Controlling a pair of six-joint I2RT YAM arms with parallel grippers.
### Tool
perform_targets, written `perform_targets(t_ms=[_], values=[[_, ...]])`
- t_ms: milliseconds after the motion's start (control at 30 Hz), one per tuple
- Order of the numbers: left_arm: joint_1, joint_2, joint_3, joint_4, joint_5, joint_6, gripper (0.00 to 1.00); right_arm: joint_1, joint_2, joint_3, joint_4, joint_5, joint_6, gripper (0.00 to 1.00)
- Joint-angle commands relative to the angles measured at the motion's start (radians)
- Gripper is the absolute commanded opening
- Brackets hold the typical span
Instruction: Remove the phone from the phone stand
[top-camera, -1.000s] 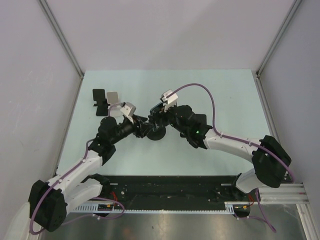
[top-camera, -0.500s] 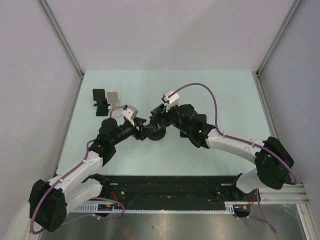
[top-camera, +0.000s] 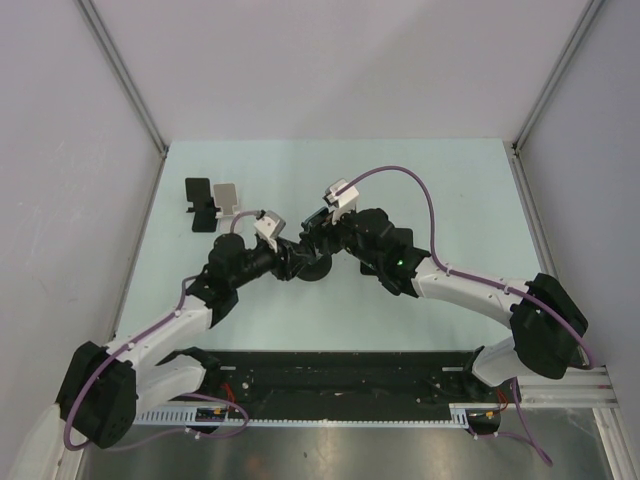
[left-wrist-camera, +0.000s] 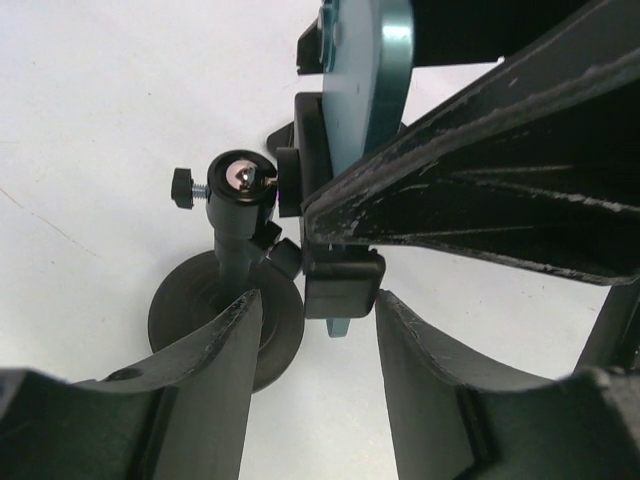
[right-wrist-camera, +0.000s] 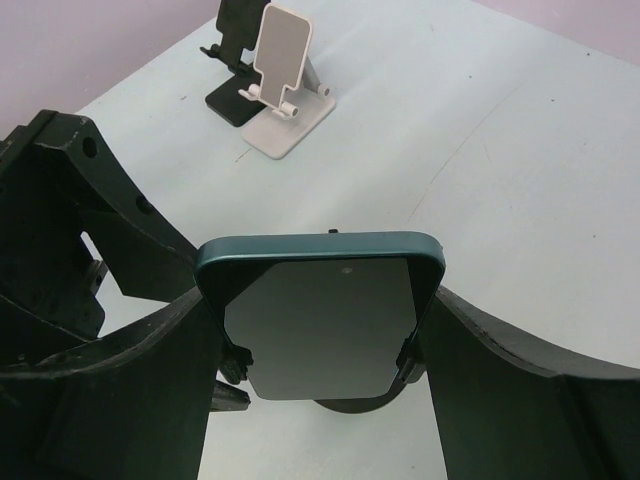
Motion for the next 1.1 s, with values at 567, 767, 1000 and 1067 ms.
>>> perform_targets(t_ms=[567,767,1000,1067], values=[[-0.03,0.019,0.046,0.071,0.009,-0.033,0.0,0.001,0.01,-0.007,-0.002,0.005,0.005,0.59],[-0.031,0.017,0.049,0.071,0.005,-0.041,0.0,0.006,0.019,-0.007,-0.005,-0.004,-0.009,0.75],[-0.031,0.014,0.047,0.071,-0.006,-0.049,0.0,0.009,0.022,-0.007,-0.016,-0.018,-0.038,0.87],[-0.03,0.011,0.049,0.071,-0.006,-0.05,0.0,0.009,0.021,-0.007,-0.019,-0.017,-0.039,0.88]])
